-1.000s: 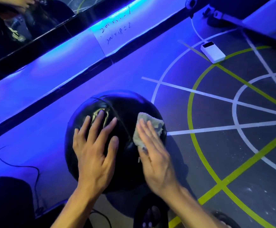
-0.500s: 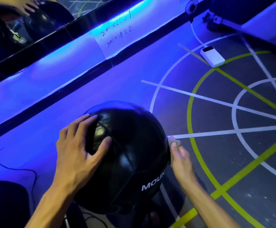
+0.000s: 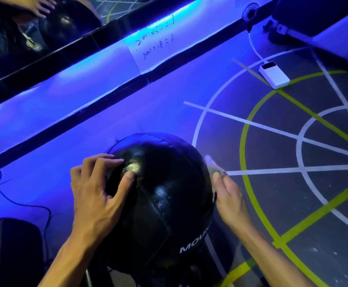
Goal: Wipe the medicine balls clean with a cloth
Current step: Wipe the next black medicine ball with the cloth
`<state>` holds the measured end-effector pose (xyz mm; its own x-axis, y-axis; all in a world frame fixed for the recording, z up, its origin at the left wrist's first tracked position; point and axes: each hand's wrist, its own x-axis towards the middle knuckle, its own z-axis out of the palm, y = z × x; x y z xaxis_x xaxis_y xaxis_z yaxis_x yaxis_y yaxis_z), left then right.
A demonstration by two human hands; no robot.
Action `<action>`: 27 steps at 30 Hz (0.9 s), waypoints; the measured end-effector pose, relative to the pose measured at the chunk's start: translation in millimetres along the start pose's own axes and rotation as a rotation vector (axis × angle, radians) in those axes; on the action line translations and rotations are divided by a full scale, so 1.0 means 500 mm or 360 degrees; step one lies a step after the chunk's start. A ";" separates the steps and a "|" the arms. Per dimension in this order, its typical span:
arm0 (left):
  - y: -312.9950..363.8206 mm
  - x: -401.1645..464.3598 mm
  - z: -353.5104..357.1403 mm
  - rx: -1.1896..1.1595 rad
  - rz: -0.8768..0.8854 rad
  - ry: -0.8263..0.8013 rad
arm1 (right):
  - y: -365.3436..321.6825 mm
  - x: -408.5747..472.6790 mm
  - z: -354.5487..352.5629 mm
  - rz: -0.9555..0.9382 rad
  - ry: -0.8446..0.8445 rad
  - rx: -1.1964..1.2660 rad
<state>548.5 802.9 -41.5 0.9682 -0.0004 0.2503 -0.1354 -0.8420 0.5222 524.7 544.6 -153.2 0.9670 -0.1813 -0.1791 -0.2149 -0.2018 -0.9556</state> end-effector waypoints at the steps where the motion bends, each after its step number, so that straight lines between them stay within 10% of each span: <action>1: 0.002 0.001 -0.003 -0.0001 0.0002 -0.0014 | 0.021 -0.003 -0.006 0.0175 -0.0021 0.0014; 16: -0.043 0.049 -0.031 -0.0409 -0.0424 -0.0361 | 0.064 -0.012 0.040 0.0981 0.0325 0.0893; 27: -0.008 0.088 -0.035 -0.1028 -0.0200 0.0058 | -0.124 0.051 -0.071 0.0054 0.0482 0.0896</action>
<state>587.8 815.6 -18.3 0.9786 0.1046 0.1773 -0.1321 -0.3415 0.9305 557.9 518.5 -90.3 0.8617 -0.4592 -0.2161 -0.0601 0.3305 -0.9419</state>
